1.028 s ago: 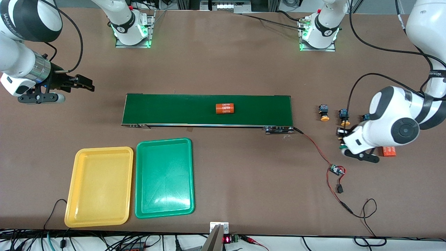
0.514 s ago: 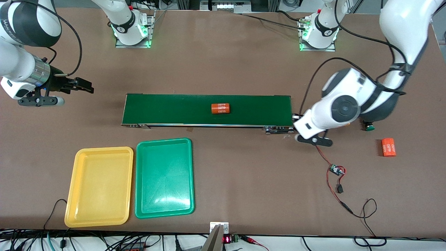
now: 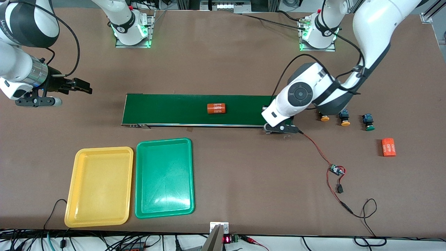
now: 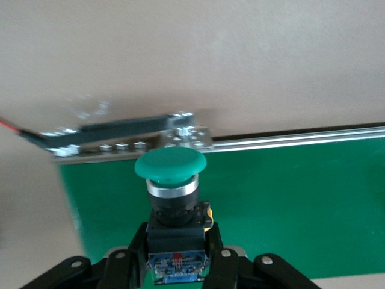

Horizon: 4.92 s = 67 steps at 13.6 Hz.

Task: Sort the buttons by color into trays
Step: 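Carry the green button onto the belt and open the left gripper, then return the left gripper to the buttons while the right gripper reaches the belt, then grasp another green button with the left gripper while the right gripper lowers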

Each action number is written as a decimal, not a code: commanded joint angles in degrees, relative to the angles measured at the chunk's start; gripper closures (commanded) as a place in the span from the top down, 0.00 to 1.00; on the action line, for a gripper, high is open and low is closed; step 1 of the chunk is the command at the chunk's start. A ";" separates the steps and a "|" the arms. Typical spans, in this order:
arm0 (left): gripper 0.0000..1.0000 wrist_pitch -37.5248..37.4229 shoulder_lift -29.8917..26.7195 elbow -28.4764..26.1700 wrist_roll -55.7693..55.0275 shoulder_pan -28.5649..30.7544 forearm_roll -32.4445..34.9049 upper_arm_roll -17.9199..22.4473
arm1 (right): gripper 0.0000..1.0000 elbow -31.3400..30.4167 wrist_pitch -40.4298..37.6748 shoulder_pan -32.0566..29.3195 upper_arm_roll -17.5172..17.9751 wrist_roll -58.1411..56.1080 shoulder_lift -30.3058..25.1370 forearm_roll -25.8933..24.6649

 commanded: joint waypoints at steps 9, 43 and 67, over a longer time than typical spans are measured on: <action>0.20 6.09 0.50 -4.53 -12.02 -5.06 0.29 0.15 | 1.00 1.18 -0.63 -0.49 0.28 -0.85 0.49 0.44; 1.00 5.34 -14.87 -7.84 51.33 2.15 -10.60 47.16 | 1.00 -1.89 3.67 8.02 1.51 10.55 0.84 1.05; 0.08 0.83 -22.43 -10.86 52.16 1.97 -16.91 35.43 | 1.00 -4.80 27.76 29.91 7.75 49.77 14.46 -3.43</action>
